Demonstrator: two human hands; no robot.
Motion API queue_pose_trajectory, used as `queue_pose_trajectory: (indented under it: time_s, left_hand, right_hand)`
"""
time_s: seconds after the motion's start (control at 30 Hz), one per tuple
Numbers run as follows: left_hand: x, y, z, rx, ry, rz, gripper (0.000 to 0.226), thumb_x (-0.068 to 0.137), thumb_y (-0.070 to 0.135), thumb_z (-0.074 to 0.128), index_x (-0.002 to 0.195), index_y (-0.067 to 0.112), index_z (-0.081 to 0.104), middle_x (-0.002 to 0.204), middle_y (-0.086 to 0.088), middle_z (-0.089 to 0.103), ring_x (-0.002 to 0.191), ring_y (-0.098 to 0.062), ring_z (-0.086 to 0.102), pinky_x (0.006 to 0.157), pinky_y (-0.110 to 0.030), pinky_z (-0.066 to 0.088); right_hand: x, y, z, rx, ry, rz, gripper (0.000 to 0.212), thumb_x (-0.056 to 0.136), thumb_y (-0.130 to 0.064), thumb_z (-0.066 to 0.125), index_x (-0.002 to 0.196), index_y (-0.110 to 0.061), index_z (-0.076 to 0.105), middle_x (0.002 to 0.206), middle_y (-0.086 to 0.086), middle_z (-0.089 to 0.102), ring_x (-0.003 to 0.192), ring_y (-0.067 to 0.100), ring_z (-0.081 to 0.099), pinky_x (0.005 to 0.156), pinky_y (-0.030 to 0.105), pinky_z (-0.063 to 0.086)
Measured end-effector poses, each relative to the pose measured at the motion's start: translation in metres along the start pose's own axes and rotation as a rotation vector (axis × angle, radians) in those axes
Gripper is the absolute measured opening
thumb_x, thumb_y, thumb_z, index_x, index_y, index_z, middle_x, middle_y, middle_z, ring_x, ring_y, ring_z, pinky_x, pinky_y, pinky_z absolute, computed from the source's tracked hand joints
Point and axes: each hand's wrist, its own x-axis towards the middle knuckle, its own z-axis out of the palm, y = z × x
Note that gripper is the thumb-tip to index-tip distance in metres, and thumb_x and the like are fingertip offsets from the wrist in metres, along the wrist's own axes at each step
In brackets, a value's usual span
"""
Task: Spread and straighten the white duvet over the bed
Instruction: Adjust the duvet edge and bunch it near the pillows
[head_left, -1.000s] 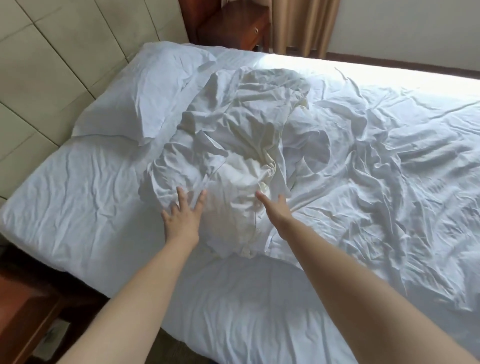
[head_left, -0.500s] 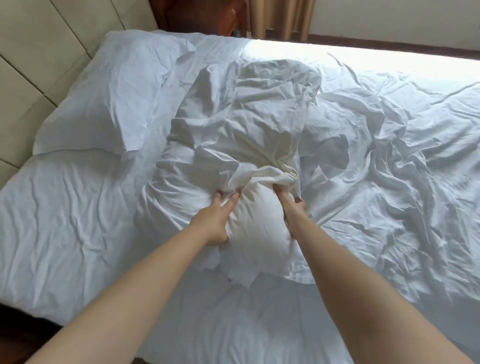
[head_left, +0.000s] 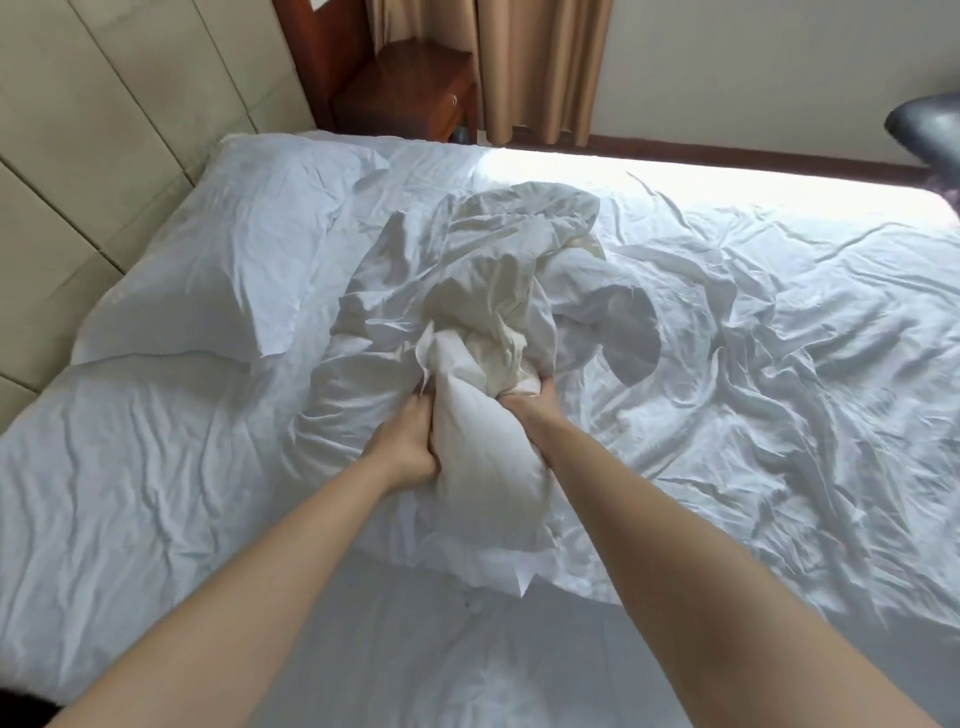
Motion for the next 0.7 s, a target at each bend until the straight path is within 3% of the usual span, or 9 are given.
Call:
queue_pose_trajectory:
  time_s: [0.07, 0.2, 0.3, 0.37, 0.43, 0.47, 0.53, 0.63, 0.7]
  left_hand:
    - [-0.001, 0.020, -0.004, -0.137, 0.028, 0.067, 0.088, 0.067, 0.025, 0.058, 0.147, 0.030, 0.022, 0.141, 0.004, 0.044, 0.122, -0.023, 0.051, 0.098, -0.036, 0.045]
    - [0.000, 0.069, -0.015, -0.172, 0.096, 0.095, 0.069, 0.079, 0.000, 0.061, 0.140, 0.020, 0.039, 0.133, -0.004, 0.055, 0.115, -0.017, 0.055, 0.097, -0.026, 0.046]
    - [-0.012, 0.140, -0.024, -0.325, 0.066, 0.125, 0.015, 0.091, 0.016, 0.059, 0.103, 0.024, 0.062, 0.096, -0.001, 0.068, 0.089, -0.008, 0.061, 0.071, -0.018, 0.053]
    - [-0.023, 0.186, -0.021, -0.653, 0.052, 0.175, 0.025, 0.094, 0.031, 0.055, 0.074, 0.019, 0.063, 0.070, 0.004, 0.062, 0.067, -0.002, 0.060, 0.056, -0.013, 0.050]
    - [-0.030, 0.233, -0.007, -0.658, 0.046, 0.164, 0.031, 0.092, 0.031, 0.060, 0.065, 0.019, 0.068, 0.059, 0.007, 0.060, 0.054, 0.001, 0.057, 0.054, -0.014, 0.047]
    - [-0.036, 0.252, -0.002, -0.620, 0.073, 0.226, 0.012, 0.088, 0.024, 0.065, 0.082, 0.019, 0.074, 0.072, 0.007, 0.067, 0.064, 0.001, 0.061, 0.065, -0.014, 0.050]
    - [-0.040, 0.291, 0.013, -0.471, 0.076, 0.372, 0.065, 0.073, 0.007, 0.064, 0.135, 0.021, 0.050, 0.123, 0.006, 0.062, 0.109, -0.007, 0.059, 0.096, -0.024, 0.047]
    - [-0.055, 0.332, 0.046, -0.339, -0.130, 0.492, 0.086, 0.064, 0.015, 0.060, 0.146, 0.021, 0.033, 0.133, 0.010, 0.051, 0.126, -0.014, 0.050, 0.100, -0.024, 0.042]
    - [-0.061, 0.340, 0.083, -0.104, -0.251, 0.464, 0.079, 0.072, 0.019, 0.065, 0.145, 0.025, 0.034, 0.133, 0.011, 0.050, 0.125, -0.017, 0.050, 0.092, -0.022, 0.041]
  right_hand:
    - [-0.012, -0.024, -0.010, -0.045, 0.031, -0.106, 0.076, 0.082, 0.008, 0.061, 0.144, -0.023, 0.029, 0.088, -0.002, 0.054, 0.075, 0.011, 0.055, 0.057, 0.010, 0.048]
    - [-0.042, -0.082, -0.047, -0.090, 0.085, -0.253, 0.051, 0.082, 0.000, 0.062, 0.128, -0.015, 0.046, 0.099, -0.001, 0.057, 0.086, 0.014, 0.058, 0.061, 0.013, 0.045]
    - [-0.069, -0.110, -0.091, -0.088, 0.108, -0.333, 0.049, 0.084, -0.001, 0.060, 0.128, -0.015, 0.046, 0.095, -0.004, 0.058, 0.084, 0.012, 0.058, 0.058, 0.013, 0.043]
    - [-0.086, -0.121, -0.127, -0.113, 0.128, -0.360, 0.050, 0.084, -0.002, 0.061, 0.130, -0.014, 0.046, 0.102, -0.001, 0.058, 0.089, 0.014, 0.055, 0.059, 0.013, 0.040]
    - [-0.103, -0.129, -0.167, -0.109, 0.185, -0.407, 0.042, 0.083, -0.002, 0.062, 0.122, -0.013, 0.050, 0.104, 0.002, 0.056, 0.092, 0.015, 0.054, 0.061, 0.015, 0.041]
    - [-0.111, -0.132, -0.189, -0.073, 0.212, -0.433, 0.037, 0.083, -0.002, 0.062, 0.118, -0.012, 0.052, 0.102, 0.004, 0.056, 0.090, 0.016, 0.055, 0.062, 0.016, 0.043]
    - [-0.128, -0.131, -0.233, -0.004, 0.263, -0.469, 0.034, 0.086, -0.001, 0.059, 0.118, -0.009, 0.052, 0.098, 0.007, 0.055, 0.077, 0.013, 0.054, 0.055, 0.009, 0.043]
    - [-0.140, -0.106, -0.293, -0.021, 0.314, -0.423, 0.042, 0.087, -0.003, 0.061, 0.127, -0.009, 0.048, 0.098, 0.006, 0.055, 0.082, 0.015, 0.054, 0.047, 0.003, 0.039]
    - [-0.130, -0.067, -0.319, -0.104, 0.297, -0.287, 0.059, 0.085, -0.005, 0.066, 0.137, -0.009, 0.039, 0.104, 0.003, 0.057, 0.095, 0.018, 0.054, 0.061, 0.007, 0.044]
